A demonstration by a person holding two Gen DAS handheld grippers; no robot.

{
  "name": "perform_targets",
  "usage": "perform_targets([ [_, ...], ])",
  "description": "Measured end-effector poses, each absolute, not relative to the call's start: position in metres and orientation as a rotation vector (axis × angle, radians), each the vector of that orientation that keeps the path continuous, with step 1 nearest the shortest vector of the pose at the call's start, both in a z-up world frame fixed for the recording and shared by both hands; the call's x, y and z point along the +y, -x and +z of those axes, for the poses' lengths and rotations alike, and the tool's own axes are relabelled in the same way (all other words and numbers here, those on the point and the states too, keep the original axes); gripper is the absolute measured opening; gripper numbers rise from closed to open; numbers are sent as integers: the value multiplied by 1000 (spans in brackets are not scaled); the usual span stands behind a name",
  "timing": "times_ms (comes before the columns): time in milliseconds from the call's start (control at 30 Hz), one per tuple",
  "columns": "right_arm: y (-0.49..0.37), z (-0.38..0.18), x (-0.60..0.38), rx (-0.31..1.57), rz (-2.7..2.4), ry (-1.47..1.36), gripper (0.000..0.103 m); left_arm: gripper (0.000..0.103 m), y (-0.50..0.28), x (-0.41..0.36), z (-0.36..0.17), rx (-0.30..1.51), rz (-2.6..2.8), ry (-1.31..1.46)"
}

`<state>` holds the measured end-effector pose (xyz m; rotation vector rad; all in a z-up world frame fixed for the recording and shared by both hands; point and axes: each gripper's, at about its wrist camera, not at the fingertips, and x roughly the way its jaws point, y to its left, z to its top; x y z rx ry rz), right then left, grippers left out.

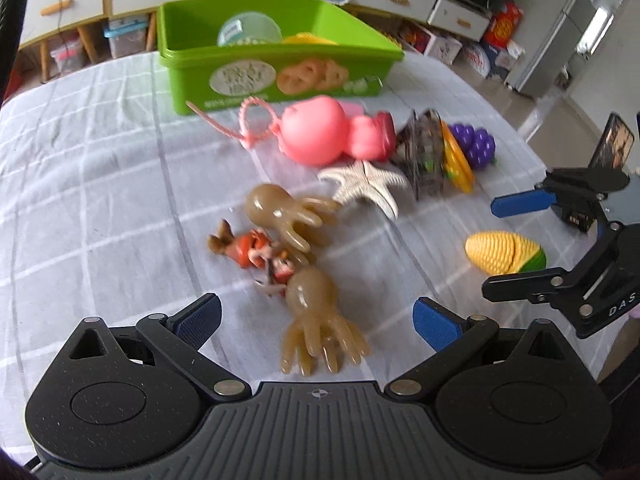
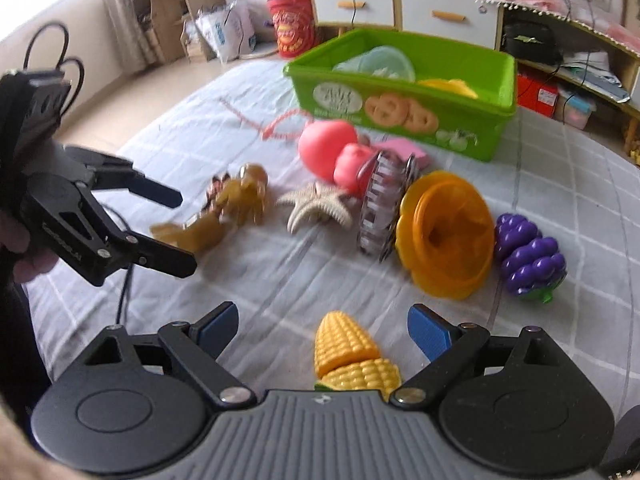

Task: Organize rigid objects
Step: 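Grasp the yellow corn with the right gripper while the left grasps the brown octopus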

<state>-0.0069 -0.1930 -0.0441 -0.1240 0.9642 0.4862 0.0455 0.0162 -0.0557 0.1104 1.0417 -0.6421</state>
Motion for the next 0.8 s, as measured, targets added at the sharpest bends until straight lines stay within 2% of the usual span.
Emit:
perform_targets([
  [467, 12, -65, -179, 1049, 506, 268, 70, 95, -41, 10, -61, 1075, -670, -154],
  [667, 11, -65, -180, 1048, 484, 264, 69, 84, -41, 11, -59, 1068, -674, -153],
  [800, 10, -64, -182, 1043, 477, 259, 64, 71, -40, 10, -57, 1065, -688, -149],
])
